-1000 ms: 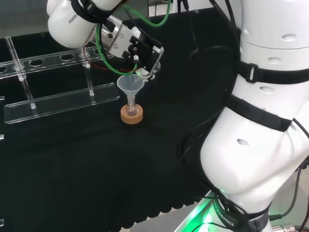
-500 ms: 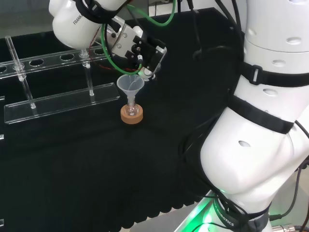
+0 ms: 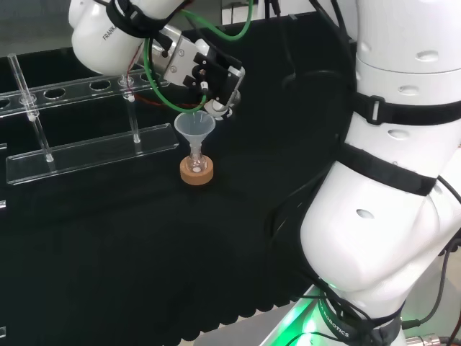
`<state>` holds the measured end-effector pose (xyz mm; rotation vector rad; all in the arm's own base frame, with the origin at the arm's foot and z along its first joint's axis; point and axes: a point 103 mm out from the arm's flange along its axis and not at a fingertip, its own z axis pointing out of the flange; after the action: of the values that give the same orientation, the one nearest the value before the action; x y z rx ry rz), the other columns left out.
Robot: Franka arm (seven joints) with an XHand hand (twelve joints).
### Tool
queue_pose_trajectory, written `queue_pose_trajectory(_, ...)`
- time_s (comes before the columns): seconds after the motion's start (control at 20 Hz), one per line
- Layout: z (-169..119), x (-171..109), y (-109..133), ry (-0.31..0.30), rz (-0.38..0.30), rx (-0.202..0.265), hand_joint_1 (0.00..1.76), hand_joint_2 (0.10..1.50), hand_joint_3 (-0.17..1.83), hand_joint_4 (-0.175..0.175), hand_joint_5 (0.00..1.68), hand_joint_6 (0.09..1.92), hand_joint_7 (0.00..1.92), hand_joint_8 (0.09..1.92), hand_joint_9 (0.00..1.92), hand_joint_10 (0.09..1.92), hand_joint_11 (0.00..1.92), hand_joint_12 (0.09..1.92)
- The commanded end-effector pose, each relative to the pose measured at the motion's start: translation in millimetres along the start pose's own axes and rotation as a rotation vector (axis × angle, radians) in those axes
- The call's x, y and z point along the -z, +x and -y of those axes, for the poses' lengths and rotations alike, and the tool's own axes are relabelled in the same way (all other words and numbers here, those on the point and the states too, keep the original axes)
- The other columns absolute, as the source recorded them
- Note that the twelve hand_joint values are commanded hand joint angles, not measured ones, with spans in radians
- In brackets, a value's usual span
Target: Pour all the NaCl from the weighing funnel into the round-bottom flask.
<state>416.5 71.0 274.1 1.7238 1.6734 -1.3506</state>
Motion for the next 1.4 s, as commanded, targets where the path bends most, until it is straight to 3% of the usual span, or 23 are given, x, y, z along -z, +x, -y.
queue_pose_trajectory(0.05,3,8,2,0.021,0.027,-0.016,1.10,0.74,0.55,0.175,1.20,0.75,0.48,0.67,0.80,0.45,0.63,1.16)
queue_pose_trajectory(1.15,0,16,8,0.058,0.112,-0.030,1.10,0.74,0.55,0.175,1.20,0.76,0.47,0.67,0.78,0.44,0.62,1.17)
queue_pose_trajectory(1.4,2,22,13,0.096,0.131,-0.059,1.10,0.74,0.55,0.175,1.20,0.76,0.47,0.67,0.78,0.44,0.62,1.17)
